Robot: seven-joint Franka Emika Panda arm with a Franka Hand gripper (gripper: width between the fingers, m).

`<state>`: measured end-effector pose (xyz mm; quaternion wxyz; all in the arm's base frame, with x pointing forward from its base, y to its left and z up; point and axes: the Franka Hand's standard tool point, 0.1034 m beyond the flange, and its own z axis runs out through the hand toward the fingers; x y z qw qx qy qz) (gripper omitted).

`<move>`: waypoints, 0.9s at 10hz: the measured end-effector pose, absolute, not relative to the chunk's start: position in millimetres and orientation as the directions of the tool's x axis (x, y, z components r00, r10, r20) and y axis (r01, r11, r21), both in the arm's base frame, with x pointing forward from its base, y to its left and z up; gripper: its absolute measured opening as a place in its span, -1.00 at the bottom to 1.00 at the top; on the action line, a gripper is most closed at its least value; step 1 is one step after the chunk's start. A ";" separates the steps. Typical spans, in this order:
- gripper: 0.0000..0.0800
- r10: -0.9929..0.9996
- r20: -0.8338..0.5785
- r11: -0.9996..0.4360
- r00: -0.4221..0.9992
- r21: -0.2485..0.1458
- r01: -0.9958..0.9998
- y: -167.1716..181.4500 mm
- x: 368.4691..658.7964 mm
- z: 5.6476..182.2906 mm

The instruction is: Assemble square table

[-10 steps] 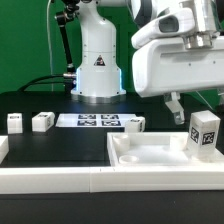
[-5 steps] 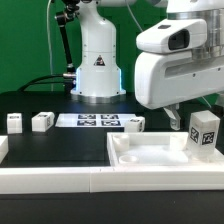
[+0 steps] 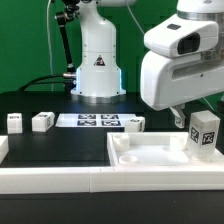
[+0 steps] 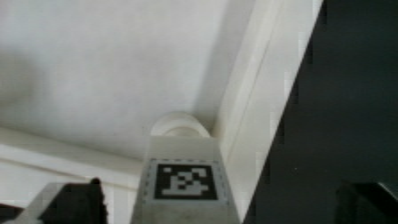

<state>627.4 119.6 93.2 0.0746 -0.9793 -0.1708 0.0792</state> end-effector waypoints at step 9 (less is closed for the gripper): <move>0.62 0.420 -0.089 -0.898 0.903 -0.183 0.399 111.3 649.0 95.6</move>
Offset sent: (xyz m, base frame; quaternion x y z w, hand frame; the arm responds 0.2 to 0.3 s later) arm 0.0114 0.0067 0.0012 0.0265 0.0153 0.0148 0.9994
